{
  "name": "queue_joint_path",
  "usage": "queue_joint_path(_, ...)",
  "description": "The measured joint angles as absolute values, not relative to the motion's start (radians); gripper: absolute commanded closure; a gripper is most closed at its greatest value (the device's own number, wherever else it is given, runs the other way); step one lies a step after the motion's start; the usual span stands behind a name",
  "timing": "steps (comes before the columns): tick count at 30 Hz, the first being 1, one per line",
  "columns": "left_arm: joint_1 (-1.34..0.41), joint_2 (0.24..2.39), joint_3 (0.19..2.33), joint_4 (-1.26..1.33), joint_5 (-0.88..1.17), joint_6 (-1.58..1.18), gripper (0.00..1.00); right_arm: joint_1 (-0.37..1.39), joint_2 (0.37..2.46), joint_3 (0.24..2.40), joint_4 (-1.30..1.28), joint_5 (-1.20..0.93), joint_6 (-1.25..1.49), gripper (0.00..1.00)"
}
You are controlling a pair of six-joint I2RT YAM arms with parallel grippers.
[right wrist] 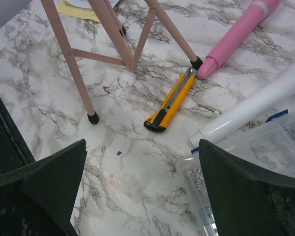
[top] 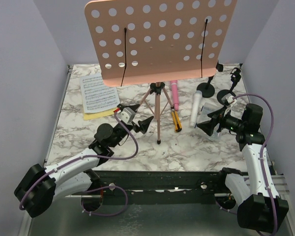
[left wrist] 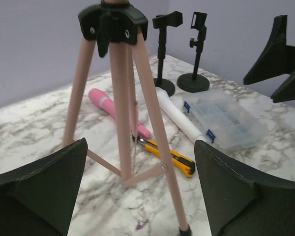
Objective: Pack up the instrument practice props
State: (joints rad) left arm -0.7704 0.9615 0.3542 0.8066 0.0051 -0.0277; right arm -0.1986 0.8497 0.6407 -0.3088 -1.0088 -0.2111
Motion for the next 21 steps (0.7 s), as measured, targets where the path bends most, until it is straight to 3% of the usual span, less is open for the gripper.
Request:
queue_joint_path(7,-0.649,1.087,0.426,0.912,0.136,0.041,0.25,-0.199,0.85,0.638,-0.309,-1.005,-0.211,0.0)
queue_joint_path(12,-0.593,1.178,0.463,0.992,0.221,0.022,0.4,-0.199,0.85,0.638,-0.309,-1.003,-0.211,0.0)
queue_joint_path(17,-0.588,1.245,0.523,1.058,0.27,0.0,0.46,-0.199,0.85,0.638,-0.309,-1.003,-0.212,0.0)
queue_joint_path(21,-0.588,1.28,0.547,1.106,0.279,-0.019,0.56,-0.199,0.85,0.638,-0.309,-1.002,-0.212,0.0)
